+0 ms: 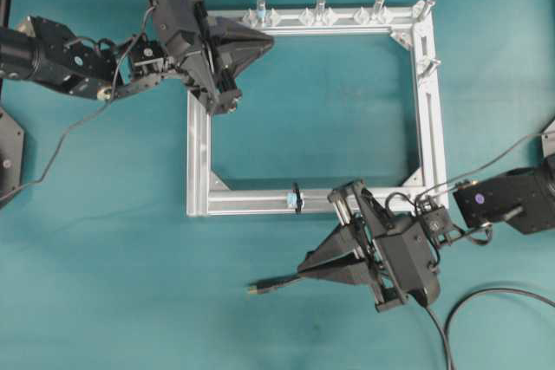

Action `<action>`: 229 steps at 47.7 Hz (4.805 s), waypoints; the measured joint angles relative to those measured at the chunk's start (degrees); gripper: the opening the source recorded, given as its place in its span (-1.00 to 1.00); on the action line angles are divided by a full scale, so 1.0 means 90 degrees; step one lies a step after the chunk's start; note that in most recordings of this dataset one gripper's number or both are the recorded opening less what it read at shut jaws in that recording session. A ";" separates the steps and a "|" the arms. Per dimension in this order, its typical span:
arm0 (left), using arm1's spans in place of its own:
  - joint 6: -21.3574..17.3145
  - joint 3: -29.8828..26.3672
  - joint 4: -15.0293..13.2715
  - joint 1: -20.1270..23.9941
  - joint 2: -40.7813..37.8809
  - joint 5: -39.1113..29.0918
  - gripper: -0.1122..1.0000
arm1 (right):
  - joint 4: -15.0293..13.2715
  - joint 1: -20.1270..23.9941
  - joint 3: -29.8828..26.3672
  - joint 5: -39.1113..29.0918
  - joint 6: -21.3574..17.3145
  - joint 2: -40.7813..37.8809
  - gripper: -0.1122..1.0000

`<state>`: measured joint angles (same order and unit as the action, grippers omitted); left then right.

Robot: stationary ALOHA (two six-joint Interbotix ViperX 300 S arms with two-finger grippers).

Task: Insert the wire through the string loop located in the center.
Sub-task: 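Lift the black USB cable plug with the right gripper, tip upward, then reorient the held USB plug with the right gripper toward the frame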

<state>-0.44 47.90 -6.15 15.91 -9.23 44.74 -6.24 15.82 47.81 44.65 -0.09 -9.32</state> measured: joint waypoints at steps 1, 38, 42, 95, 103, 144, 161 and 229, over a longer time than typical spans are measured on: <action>-0.0010 0.0000 0.0000 0.0000 0.0000 -0.0010 -0.53 | 0.0000 0.0000 0.0000 0.0000 0.0000 -0.0010 -0.45; 0.0000 0.0205 0.0254 -0.0322 0.1084 -0.1748 -0.80 | 0.0000 0.0000 -0.0293 -0.0850 -0.0225 -0.0010 -0.79; 0.0000 0.0215 0.0264 -0.0342 0.1084 -0.1748 -0.80 | 0.0000 0.0000 -0.0313 -0.0918 -0.0293 -0.0010 -0.76; 0.0000 0.0205 0.0264 -0.0342 0.1084 -0.1816 -0.80 | 0.0000 0.0020 -0.0615 -0.0957 -0.0869 -0.0869 0.02; 0.0000 0.0215 0.0264 -0.0352 0.1084 -0.1826 -0.80 | 0.0000 0.0029 -0.0625 -0.0947 -0.0879 -0.1006 0.02; 0.0010 0.0215 0.0264 -0.0352 0.1084 -0.1982 -0.80 | 0.0029 0.0068 -0.0762 -0.0693 -0.1055 -0.1436 -0.03; 0.0010 0.0225 0.0264 -0.0352 0.1084 -0.1982 -0.80 | 0.0029 0.0107 -0.0762 -0.0977 -0.1035 -0.1436 -0.66; 0.0000 0.0244 0.0264 -0.0352 0.1084 -0.1982 -0.80 | 0.0020 0.0127 -0.0449 -0.2051 -0.1025 -0.0029 -0.66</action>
<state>-0.44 50.10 -3.78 12.74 0.53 26.89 -6.06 16.96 43.77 26.19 -9.32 -9.58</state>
